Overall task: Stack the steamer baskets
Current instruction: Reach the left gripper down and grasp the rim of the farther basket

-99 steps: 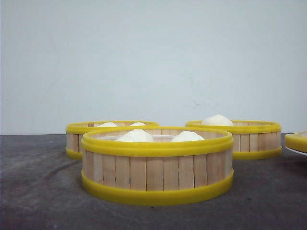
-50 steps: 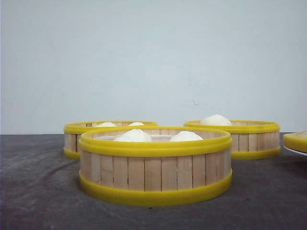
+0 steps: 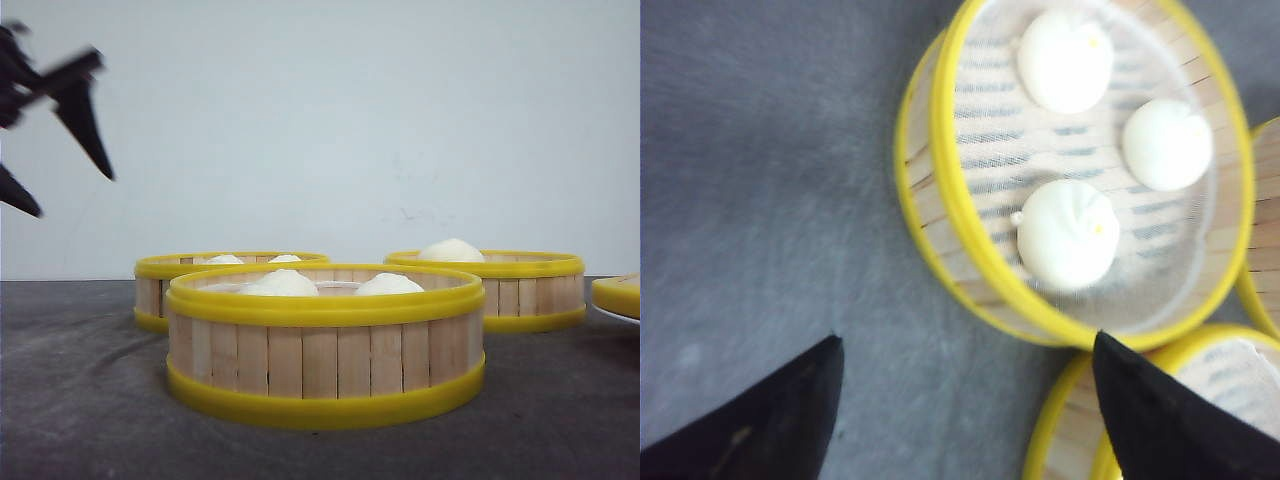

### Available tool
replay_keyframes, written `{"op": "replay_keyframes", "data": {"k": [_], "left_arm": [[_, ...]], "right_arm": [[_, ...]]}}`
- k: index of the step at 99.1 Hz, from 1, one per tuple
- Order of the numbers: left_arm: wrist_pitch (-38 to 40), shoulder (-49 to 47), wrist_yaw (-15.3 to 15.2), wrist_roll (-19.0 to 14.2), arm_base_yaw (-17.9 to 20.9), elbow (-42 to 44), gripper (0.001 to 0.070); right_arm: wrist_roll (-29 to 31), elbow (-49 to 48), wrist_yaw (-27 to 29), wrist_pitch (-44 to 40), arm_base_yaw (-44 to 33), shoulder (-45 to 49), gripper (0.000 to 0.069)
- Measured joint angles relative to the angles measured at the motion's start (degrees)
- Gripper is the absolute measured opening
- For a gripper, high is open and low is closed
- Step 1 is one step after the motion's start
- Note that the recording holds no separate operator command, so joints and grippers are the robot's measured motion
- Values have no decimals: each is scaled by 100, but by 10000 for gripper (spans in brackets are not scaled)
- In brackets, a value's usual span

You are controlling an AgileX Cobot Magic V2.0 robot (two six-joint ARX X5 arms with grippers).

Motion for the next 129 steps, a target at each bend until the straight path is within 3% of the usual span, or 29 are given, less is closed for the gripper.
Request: {"op": "replay_keyframes", "data": {"k": [19,43,51,99,105,117,129], "left_arm": [[-1132,1532,-31,114,-109,1974,475],[-2603,3077,-748,424,-245,3611,475],[-2699,3405,-953,509,-267,3882,475],[-2468,3912,-990,555,-267,4153,469],[-2529,3954,-990,581,-267,4153,423],[-2559,3963,-973,730,-278,4153,238],[-2535,3963,-953,802,-308,4153,166]], "right_arm": [[302,0,-127,0,0,0,11],[437,0,-260,0,0,0,11],[490,0,-260,0,0,0,11],[605,0,-260,-2,0,0,11],[621,0,-258,-2,0,0,11],[623,0,-258,-11,0,0,11],[623,0,-258,-90,0,0,11]]}}
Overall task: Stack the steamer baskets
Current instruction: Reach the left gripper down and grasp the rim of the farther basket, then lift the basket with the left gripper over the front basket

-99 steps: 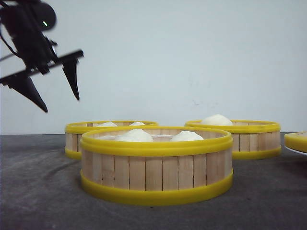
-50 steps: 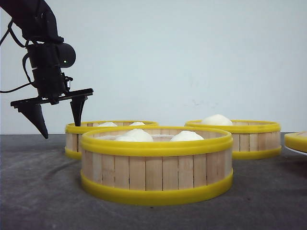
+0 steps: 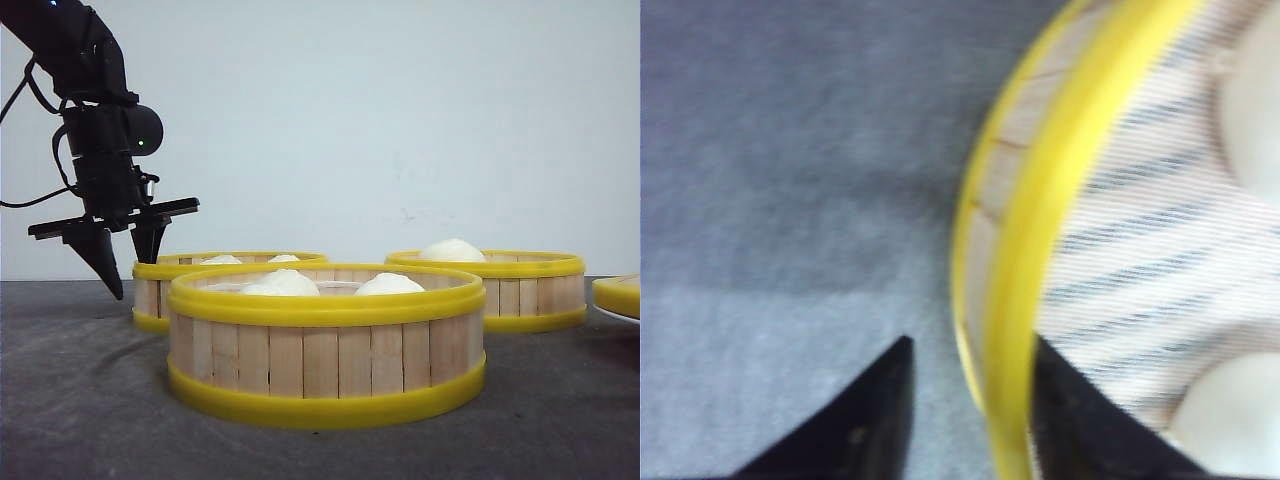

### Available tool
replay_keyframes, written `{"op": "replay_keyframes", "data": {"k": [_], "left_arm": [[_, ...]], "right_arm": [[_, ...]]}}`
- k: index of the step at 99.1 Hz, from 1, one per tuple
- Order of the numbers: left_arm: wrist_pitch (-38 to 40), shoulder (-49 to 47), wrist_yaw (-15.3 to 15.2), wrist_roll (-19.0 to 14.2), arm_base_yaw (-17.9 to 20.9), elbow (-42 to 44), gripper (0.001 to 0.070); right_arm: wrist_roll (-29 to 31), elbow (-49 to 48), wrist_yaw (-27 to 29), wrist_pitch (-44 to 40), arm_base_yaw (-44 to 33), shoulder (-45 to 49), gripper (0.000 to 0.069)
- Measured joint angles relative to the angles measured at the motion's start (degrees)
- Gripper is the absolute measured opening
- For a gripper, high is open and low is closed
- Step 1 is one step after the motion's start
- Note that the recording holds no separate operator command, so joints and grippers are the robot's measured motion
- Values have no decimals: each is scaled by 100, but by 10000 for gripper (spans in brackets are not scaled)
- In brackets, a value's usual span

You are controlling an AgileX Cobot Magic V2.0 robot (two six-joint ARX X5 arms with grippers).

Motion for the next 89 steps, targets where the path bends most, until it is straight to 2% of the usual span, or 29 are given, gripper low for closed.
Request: {"op": "replay_keyframes", "data": {"k": [8,15,20,51,89], "left_arm": [[9,0,24,15,-2,0,144],[22,0,59,52,-31,7,69],[15,0,-7,57,-57,13,43],[-225,66,90,160,-70,286,31],[-1471,109,105,275,-68,2540,28]], "right_arm": [[2,0,0,-68,0,0,11],[2,0,-2,-70,0,0,11],[4,0,0,-70,0,0,11],[17,0,0,-72,0,0,11],[17,0,0,-149,0,0,11]]}}
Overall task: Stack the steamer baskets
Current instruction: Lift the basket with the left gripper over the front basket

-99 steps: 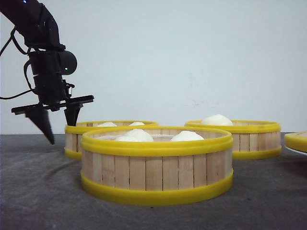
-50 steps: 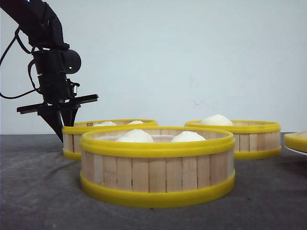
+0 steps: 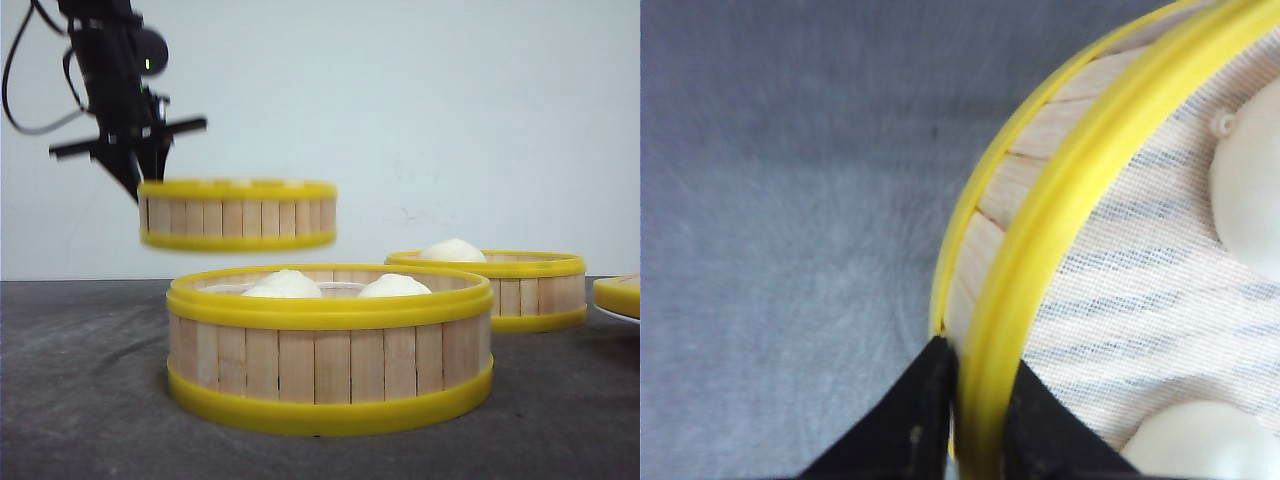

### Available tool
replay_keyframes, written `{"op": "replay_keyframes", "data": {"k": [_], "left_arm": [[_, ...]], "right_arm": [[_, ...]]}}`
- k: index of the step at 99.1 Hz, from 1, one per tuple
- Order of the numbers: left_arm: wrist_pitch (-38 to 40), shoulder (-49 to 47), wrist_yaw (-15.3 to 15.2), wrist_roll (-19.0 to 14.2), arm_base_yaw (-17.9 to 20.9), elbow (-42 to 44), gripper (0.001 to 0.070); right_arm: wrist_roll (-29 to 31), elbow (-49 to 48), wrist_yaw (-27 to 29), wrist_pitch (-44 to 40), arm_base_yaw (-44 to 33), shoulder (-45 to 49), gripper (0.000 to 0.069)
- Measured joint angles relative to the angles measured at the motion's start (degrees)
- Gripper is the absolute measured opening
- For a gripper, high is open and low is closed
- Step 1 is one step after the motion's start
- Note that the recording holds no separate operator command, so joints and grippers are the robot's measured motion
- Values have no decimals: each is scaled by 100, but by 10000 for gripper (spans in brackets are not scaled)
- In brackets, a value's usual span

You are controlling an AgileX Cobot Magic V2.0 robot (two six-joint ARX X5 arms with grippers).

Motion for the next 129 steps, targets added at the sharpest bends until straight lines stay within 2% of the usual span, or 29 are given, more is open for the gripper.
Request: {"op": "replay_keyframes", "data": {"k": [14,31,49,74,101,129], "left_arm": [[-562,-7,192,46,35,616,28],[-584,-28,852,57,-11,651,25],[-586,-223,844,144,-461,597,25],[-590,-389,949,356,-1215,-114,25],[-592,-555,949,483,-1294,-1062,25],[-592,-1237,953,586,-1436,-2114,25]], "right_arm": [[2,0,0,-282,0,0,11],[2,4,-37,-326,0,0,11],[2,4,-146,-326,0,0,11],[2,4,-378,-326,0,0,11],[2,4,-450,-323,0,0,11],[0,4,-317,-323,0,0,11]]}}
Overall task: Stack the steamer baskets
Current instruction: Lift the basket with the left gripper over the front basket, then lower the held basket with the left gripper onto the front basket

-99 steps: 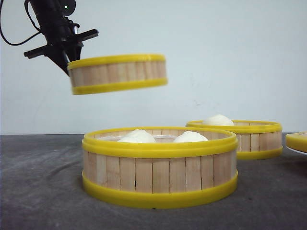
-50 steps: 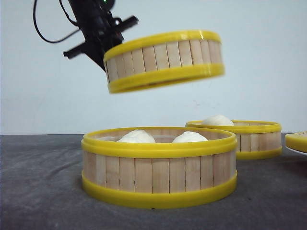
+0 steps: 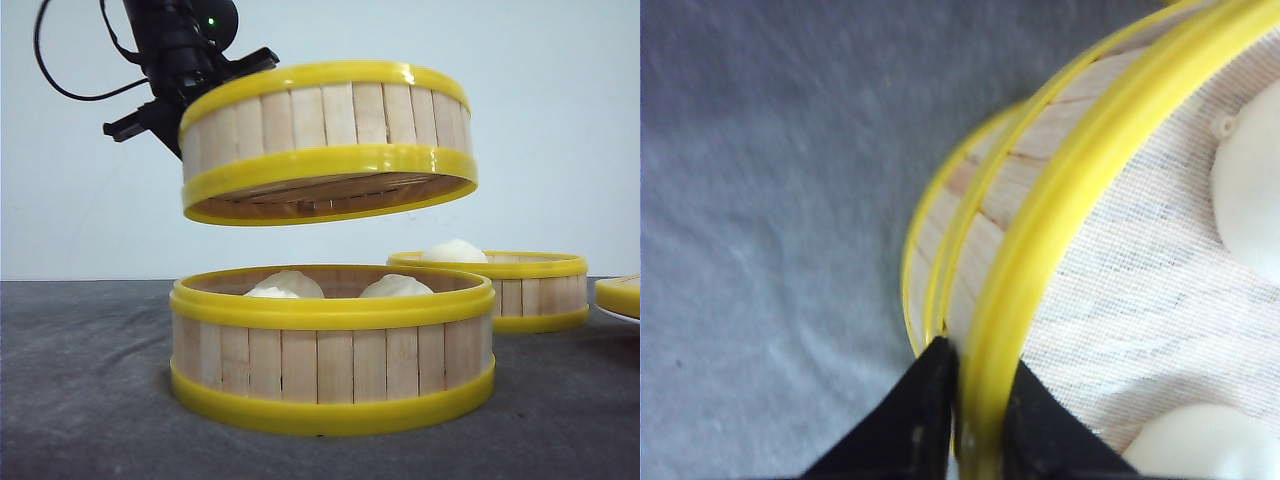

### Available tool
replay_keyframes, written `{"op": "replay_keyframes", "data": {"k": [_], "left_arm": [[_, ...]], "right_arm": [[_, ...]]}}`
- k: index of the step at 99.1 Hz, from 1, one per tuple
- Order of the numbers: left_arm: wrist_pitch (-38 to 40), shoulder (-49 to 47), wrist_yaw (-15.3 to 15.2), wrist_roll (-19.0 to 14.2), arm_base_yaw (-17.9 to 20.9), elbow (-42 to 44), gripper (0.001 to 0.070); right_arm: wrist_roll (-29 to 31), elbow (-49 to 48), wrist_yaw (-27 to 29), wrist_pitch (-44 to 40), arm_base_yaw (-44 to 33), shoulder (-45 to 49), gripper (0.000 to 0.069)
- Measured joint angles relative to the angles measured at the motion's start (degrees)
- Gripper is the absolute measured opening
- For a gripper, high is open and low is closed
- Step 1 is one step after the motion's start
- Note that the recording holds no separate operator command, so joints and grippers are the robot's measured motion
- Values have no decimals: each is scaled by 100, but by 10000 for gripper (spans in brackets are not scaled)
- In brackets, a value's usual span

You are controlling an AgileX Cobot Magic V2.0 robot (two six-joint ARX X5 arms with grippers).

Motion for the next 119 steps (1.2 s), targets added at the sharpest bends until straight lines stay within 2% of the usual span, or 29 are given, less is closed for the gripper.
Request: {"op": "replay_keyframes", "data": {"k": [14,29,44,61,77,91,97,119], "left_arm": [[0,-48,-116,72,-138,-385,25],[0,-48,-485,92,-295,-479,25],[2,-48,-662,94,-367,-479,25],[4,-48,-662,103,-367,-479,25],[39,-48,-632,249,-402,-479,25],[199,-48,-278,308,-433,-479,25],[271,-48,-264,308,-459,-479,24],[234,-48,-852,334,-492,-557,24]], "right_arm": [[0,0,24,-2,0,0,11],[0,2,26,-2,0,0,11],[0,2,24,-2,0,0,11],[0,2,24,-2,0,0,11],[0,2,24,-2,0,0,11],[0,2,24,-2,0,0,11],[0,2,24,-2,0,0,11],[0,2,22,-2,0,0,11]]}}
